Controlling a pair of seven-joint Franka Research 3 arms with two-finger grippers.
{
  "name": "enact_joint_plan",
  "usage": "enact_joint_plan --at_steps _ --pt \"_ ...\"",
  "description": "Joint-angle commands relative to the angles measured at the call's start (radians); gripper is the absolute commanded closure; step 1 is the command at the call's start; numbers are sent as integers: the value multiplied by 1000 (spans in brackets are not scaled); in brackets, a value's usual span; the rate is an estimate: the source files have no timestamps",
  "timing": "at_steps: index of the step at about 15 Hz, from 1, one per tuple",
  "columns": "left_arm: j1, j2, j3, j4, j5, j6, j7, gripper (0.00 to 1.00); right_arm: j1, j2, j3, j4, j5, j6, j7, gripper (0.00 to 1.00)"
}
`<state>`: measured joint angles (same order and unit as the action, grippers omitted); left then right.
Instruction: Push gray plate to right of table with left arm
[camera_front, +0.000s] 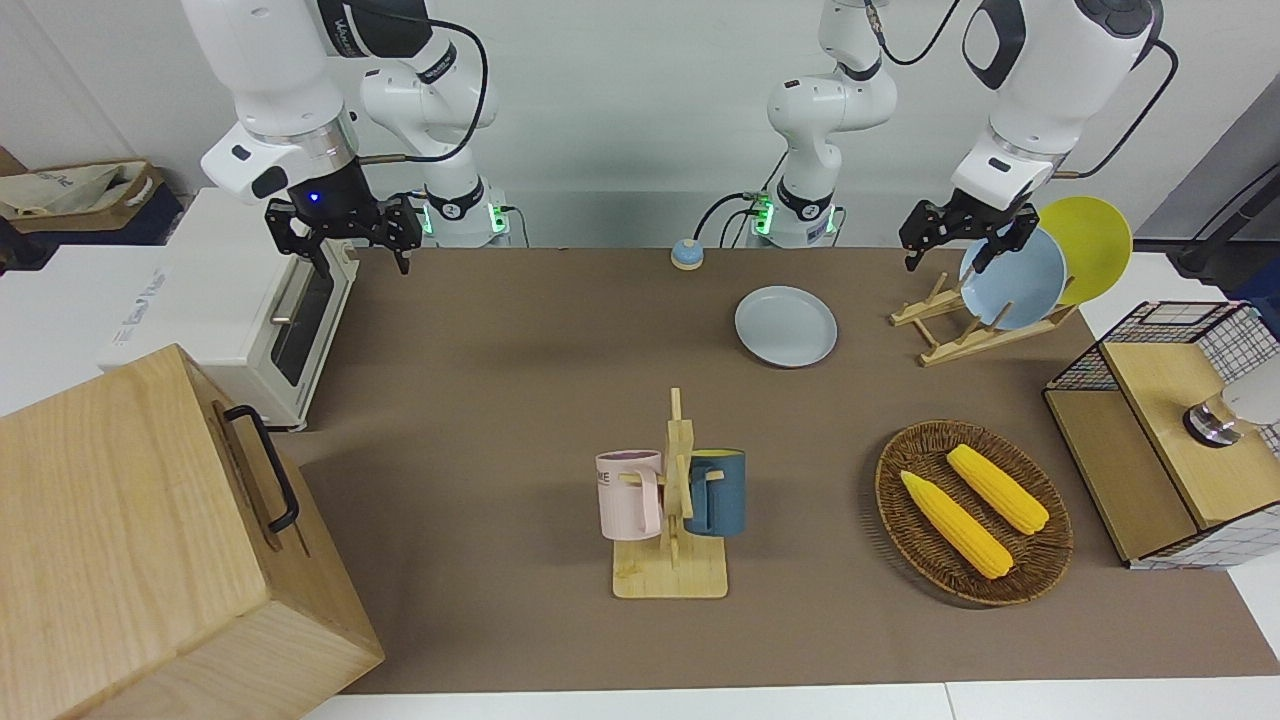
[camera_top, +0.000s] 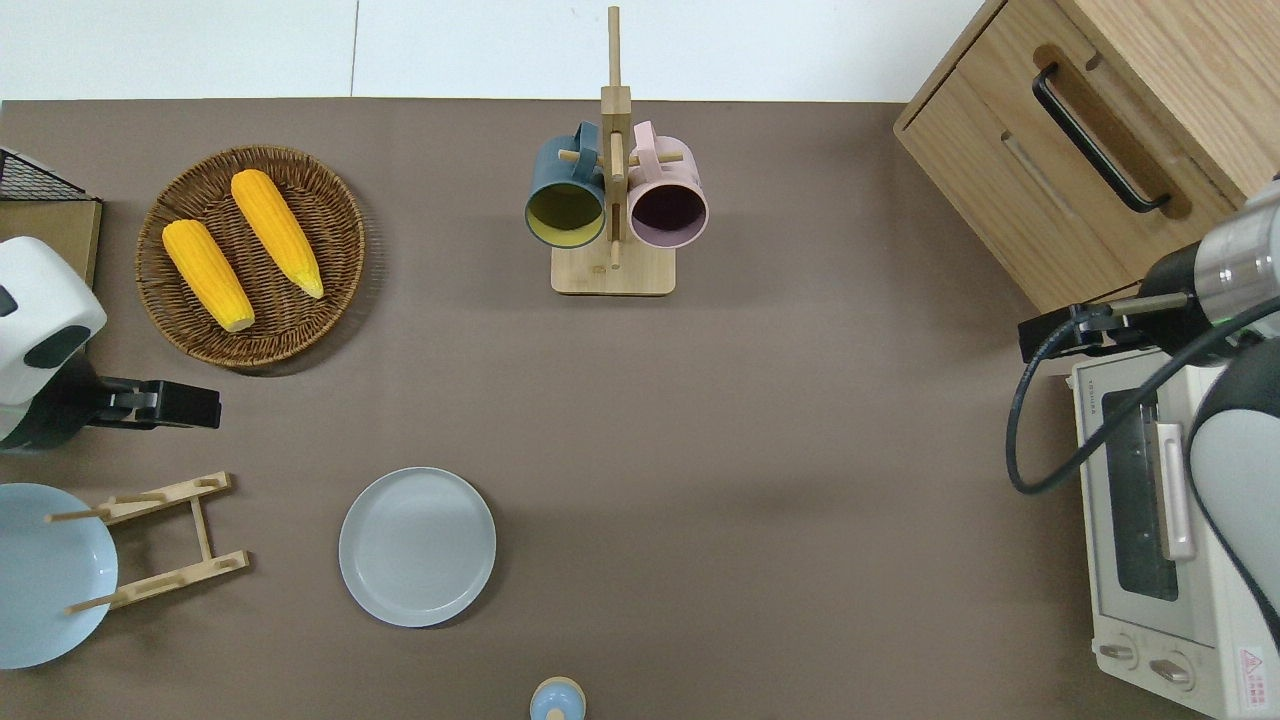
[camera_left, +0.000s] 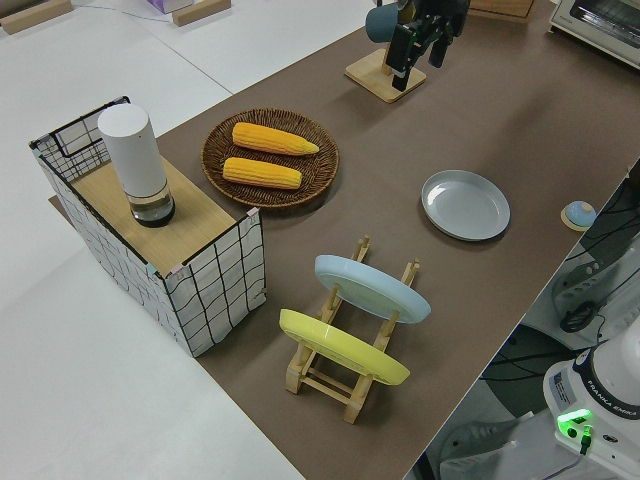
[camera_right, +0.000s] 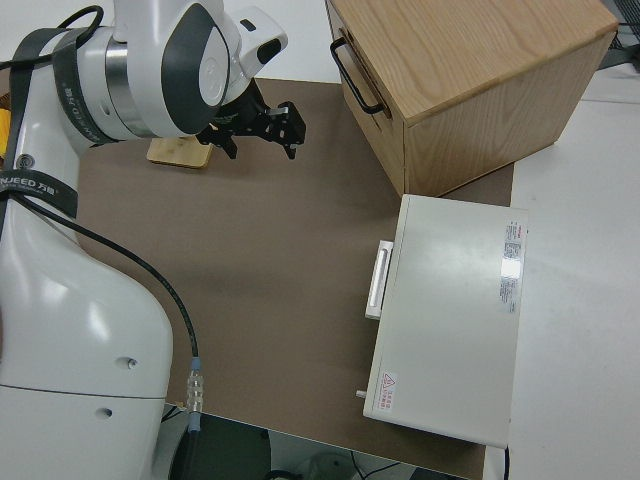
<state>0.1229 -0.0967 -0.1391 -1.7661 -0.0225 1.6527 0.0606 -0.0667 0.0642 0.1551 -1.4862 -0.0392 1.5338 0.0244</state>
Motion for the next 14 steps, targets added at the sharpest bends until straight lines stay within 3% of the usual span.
enact_joint_plan --at_steps 1,14 --pt "4 -3 -4 10 16 -7 8 7 -1 -6 0 1 7 -11 3 17" --pt "0 -3 -5 10 15 -10 1 9 -1 -6 0 1 7 -11 3 17"
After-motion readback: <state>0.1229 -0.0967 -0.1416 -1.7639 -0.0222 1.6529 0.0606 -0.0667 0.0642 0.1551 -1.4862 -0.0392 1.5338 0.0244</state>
